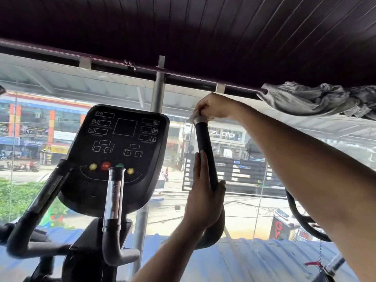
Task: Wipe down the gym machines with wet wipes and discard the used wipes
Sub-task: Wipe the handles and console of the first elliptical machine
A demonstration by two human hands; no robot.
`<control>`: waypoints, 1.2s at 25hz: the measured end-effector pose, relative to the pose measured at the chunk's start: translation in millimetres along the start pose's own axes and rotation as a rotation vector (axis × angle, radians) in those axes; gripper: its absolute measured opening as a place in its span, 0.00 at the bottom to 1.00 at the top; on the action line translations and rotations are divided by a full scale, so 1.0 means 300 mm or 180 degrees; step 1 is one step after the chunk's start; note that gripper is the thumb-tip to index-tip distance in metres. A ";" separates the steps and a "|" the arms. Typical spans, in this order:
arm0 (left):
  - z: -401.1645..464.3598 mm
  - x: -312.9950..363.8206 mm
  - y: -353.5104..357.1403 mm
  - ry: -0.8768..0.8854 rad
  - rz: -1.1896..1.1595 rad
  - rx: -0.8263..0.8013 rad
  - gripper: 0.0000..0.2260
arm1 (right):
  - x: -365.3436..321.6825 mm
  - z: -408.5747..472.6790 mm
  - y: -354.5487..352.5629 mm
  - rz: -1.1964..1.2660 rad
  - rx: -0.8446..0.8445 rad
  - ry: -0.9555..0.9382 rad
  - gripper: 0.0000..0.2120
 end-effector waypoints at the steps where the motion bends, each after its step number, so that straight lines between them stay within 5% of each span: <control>1: -0.001 -0.003 0.002 -0.0007 -0.0010 0.0012 0.39 | 0.027 -0.012 0.008 0.0357 0.0071 0.0094 0.13; 11: -0.006 -0.085 0.032 0.0103 0.0020 0.0316 0.38 | 0.215 -0.107 0.195 0.1563 0.1621 -0.0828 0.06; 14: -0.009 -0.062 0.026 0.0016 0.0127 0.0324 0.37 | 0.250 -0.070 0.248 0.2593 0.1393 -0.0594 0.05; 18: -0.018 -0.001 0.033 -0.0136 0.0487 0.0448 0.35 | 0.272 -0.064 0.343 0.4344 0.0412 -0.0195 0.04; 26: -0.061 0.055 0.094 -0.0694 0.1205 0.0827 0.29 | 0.226 -0.014 0.394 0.6174 -0.0563 0.0321 0.04; 29: -0.076 0.090 0.133 -0.0668 0.1429 0.1159 0.26 | 0.210 0.043 0.509 0.6235 -0.0781 0.0190 0.20; 30: -0.084 0.095 0.136 -0.0573 0.1531 0.1222 0.25 | 0.222 0.016 0.531 0.6242 -0.0728 -0.0024 0.16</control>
Point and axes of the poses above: each hand's wrist, its own z-axis towards the middle knuckle, its own y-axis out of the palm, x = y × z, the point moved 1 cm from there along z, towards the middle knuckle, and after that the axes turned 8 degrees about y, right-handed, at the moved point
